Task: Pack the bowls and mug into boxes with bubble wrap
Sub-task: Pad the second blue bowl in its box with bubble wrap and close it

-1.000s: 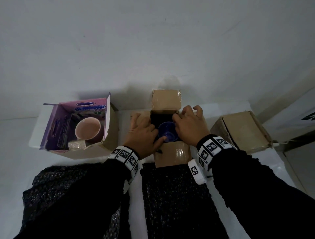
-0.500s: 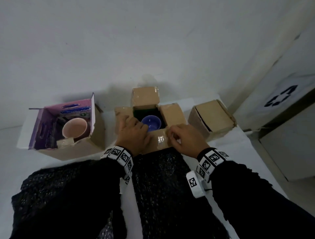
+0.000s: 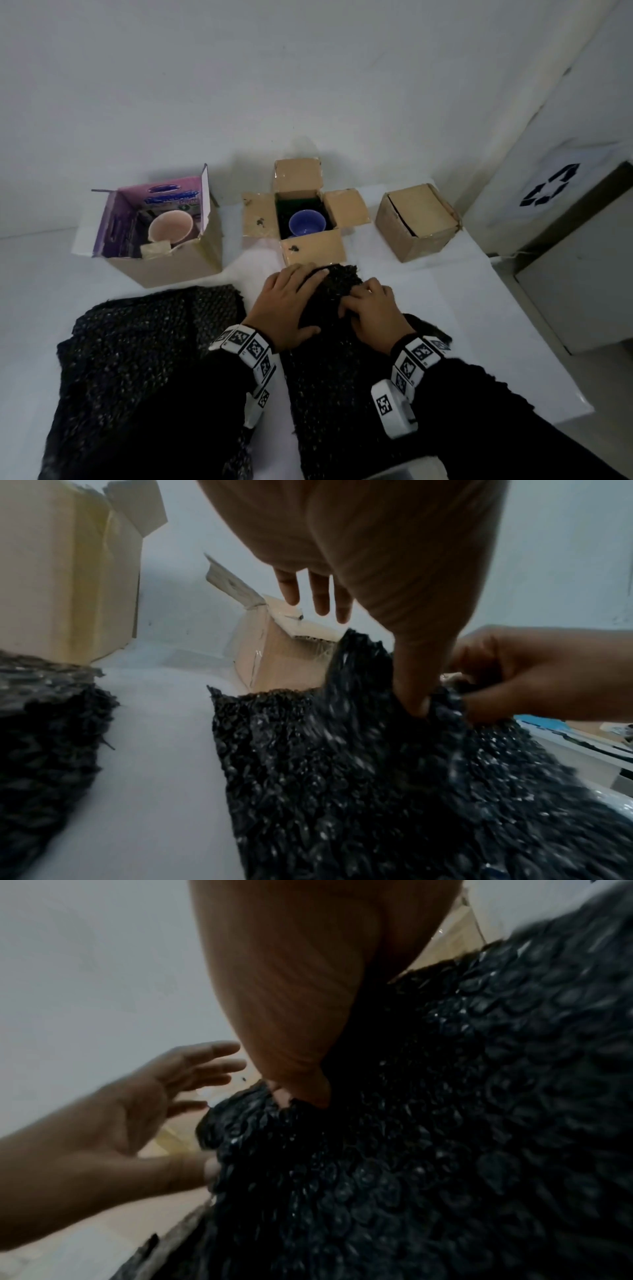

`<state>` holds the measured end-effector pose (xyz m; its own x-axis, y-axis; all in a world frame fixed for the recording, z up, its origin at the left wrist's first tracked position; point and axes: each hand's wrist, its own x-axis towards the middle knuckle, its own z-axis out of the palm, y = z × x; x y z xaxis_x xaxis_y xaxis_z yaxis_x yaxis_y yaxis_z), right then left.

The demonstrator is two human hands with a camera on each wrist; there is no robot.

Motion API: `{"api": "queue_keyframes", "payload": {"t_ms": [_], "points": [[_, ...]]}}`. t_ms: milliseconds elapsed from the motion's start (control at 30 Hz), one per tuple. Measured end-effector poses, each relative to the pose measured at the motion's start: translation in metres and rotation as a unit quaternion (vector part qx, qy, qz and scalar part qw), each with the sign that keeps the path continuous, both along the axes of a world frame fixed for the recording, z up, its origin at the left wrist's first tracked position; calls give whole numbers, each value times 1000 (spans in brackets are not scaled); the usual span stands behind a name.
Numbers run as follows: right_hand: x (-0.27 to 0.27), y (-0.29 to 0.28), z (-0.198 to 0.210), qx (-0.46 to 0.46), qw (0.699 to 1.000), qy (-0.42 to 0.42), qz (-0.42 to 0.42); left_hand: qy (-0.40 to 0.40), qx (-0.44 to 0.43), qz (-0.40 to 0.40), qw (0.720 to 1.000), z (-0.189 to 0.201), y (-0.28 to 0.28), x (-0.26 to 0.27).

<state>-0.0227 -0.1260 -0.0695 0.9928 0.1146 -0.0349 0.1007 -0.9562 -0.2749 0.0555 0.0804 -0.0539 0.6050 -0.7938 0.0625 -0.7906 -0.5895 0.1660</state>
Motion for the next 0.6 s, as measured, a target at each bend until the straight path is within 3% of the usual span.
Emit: {"api": "queue_keyframes", "payload": {"t_ms": [100, 200, 333, 500, 600], "points": [[3, 4, 24, 149, 987, -22, 51, 13, 15, -11, 1000, 9, -3, 0], [6, 5, 43, 233, 970, -57, -21, 14, -41, 12, 999, 19, -8, 4], [11, -10, 55, 312, 942, 89, -90, 90, -178, 53, 978, 35, -5, 3], [18, -19, 60, 305, 940, 101, -112, 87, -247, 66, 963, 55, 2, 13], [26, -21, 71, 309, 940, 92, -108, 53, -230, 35, 971, 65, -1, 15]]}}
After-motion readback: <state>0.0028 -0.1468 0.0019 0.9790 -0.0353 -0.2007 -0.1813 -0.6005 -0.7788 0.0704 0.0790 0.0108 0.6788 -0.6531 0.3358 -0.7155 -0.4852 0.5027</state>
